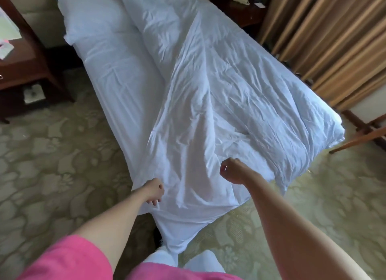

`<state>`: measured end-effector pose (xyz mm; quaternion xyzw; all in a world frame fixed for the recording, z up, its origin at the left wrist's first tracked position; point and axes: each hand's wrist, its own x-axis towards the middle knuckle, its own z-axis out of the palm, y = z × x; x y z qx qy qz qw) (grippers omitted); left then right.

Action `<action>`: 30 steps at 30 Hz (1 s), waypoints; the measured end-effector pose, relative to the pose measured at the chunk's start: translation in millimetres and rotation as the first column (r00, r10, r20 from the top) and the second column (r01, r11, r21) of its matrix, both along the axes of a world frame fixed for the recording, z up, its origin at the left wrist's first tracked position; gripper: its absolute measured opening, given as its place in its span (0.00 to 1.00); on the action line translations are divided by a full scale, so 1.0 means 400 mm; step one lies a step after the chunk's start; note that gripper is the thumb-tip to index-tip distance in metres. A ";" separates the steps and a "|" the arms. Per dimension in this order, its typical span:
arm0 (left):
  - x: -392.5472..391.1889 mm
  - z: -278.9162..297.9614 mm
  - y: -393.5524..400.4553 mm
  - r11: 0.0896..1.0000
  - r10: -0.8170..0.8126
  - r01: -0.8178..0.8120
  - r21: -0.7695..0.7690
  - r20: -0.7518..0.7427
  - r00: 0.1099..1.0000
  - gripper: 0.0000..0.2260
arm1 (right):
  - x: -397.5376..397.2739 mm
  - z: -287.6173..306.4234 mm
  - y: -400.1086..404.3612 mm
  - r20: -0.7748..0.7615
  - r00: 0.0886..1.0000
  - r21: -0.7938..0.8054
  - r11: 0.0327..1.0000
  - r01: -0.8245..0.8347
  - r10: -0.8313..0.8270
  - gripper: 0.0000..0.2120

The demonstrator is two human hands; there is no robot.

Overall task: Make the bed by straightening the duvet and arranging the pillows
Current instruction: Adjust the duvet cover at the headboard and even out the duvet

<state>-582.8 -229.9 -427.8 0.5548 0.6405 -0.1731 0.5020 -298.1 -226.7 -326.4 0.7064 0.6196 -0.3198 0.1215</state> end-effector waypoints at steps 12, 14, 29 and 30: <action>-0.139 -0.090 0.011 0.877 0.477 -0.479 0.032 0.054 0.877 0.11 | -0.235 -0.162 0.282 -0.043 0.919 -0.085 0.915 -0.395 0.392 0.20; -0.143 -0.125 -0.008 0.834 0.548 -0.549 0.047 0.038 0.836 0.10 | -0.275 -0.233 0.312 -0.057 0.873 -0.109 0.866 -0.488 0.485 0.17; 0.004 -0.390 0.101 0.771 0.635 -0.635 0.033 0.026 0.772 0.29 | -0.461 -0.704 0.515 0.043 0.192 0.042 0.190 -0.981 0.980 0.40; 0.015 -0.405 0.107 0.770 0.637 -0.638 0.027 0.021 0.770 0.29 | -0.467 -0.728 0.517 0.080 0.154 0.039 0.151 -0.988 0.985 0.42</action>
